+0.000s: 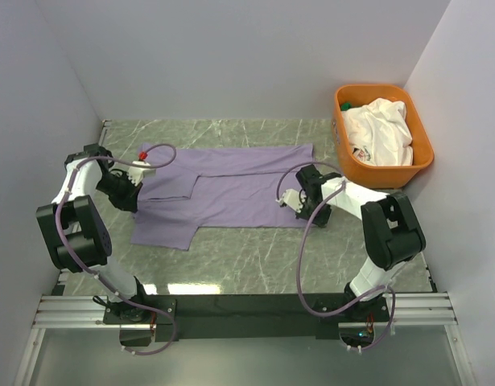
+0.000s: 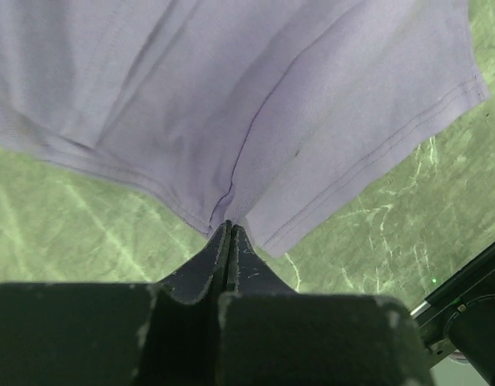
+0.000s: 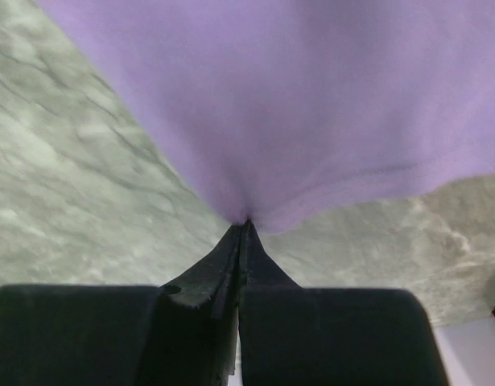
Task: Fold and stack the t-shirts
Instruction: Fold the tshirt
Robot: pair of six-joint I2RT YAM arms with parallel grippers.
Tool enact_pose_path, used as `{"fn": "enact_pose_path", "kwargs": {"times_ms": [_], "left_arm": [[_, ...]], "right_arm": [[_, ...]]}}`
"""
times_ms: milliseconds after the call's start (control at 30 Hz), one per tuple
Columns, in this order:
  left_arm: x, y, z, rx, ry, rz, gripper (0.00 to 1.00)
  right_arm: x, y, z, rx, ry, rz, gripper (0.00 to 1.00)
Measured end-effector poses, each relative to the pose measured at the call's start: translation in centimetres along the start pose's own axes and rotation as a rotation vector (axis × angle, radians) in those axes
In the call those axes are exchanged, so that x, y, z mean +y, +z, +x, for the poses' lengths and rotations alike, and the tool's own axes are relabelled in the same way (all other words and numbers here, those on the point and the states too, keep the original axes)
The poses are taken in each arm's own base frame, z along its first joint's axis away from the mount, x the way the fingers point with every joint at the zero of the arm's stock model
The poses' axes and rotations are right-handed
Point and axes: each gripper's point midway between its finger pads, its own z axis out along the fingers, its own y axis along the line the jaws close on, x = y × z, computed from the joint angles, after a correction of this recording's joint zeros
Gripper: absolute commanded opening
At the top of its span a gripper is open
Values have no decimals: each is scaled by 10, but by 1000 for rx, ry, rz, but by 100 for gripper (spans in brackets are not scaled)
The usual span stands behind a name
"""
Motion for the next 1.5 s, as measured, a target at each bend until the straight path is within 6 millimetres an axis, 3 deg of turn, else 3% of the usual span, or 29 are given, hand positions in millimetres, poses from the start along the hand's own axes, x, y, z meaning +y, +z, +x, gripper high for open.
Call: {"fn": "enact_pose_path", "kwargs": {"times_ms": [200,367,667,900,1200,1500], "left_arm": [[10,-15,-14,-24,5,-23,1],[17,-13,-19,-35,-19,-10,1],[36,-20,-38,-64,-33,-15,1],[61,-26,-61,-104,-52,-25,1],[96,-14,-82,-139,-121,-19,1],[108,8,-85,-138,-178,-16,1]], "right_arm": [[-34,-25,-9,-56,61,36,0],[-57,-44,-21,-110,79,78,0],[-72,-54,-30,-119,95,59,0],[-108,-64,-38,-136,137,82,0],[-149,-49,-59,-138,153,87,0],[-175,-28,-70,-111,165,103,0]]}}
